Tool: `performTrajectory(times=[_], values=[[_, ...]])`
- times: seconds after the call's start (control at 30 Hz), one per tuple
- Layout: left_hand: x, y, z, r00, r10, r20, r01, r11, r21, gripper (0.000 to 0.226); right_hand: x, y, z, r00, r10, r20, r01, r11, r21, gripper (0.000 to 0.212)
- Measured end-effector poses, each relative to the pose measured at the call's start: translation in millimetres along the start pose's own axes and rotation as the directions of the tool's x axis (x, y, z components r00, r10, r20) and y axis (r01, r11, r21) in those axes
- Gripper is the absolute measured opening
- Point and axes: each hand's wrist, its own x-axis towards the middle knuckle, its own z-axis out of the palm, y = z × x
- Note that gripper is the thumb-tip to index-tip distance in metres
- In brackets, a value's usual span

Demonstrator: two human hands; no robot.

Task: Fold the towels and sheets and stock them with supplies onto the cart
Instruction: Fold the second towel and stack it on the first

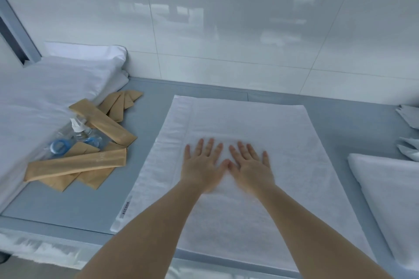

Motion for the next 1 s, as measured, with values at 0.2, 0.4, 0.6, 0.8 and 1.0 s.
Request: performTrajectory(times=[0.2,0.4,0.6,0.8,1.0], values=[[-19.0,-56.8,-5.9,0.991,-0.134,0.004,0.134,0.99,0.036,0.072,-45.6,79.4,-4.5,0.967,0.255,0.008,-0.255,0.967,-0.032,0.059],[-50.6,-58.4,-22.0,0.992,-0.126,-0.027,0.129,0.973,0.189,0.059,-90.9,91.4,-10.4,0.913,0.404,0.056,-0.404,0.915,-0.016,0.057],[-100.8,6.7,9.4,0.985,0.166,0.055,-0.169,0.985,0.044,0.065,-127.3,6.4,16.8,0.996,0.081,0.039,-0.08,0.996,-0.029,0.061],[-145.1,-45.2,11.5,1.0,-0.001,-0.014,0.002,0.999,0.044,0.066,-188.7,63.6,19.1,0.96,0.278,0.002,-0.278,0.959,-0.053,0.059],[-191.6,-60.5,6.7,0.991,0.126,0.047,-0.129,0.988,0.081,0.085,-235.5,53.9,11.9,0.996,0.094,0.01,-0.091,0.981,-0.173,0.077]])
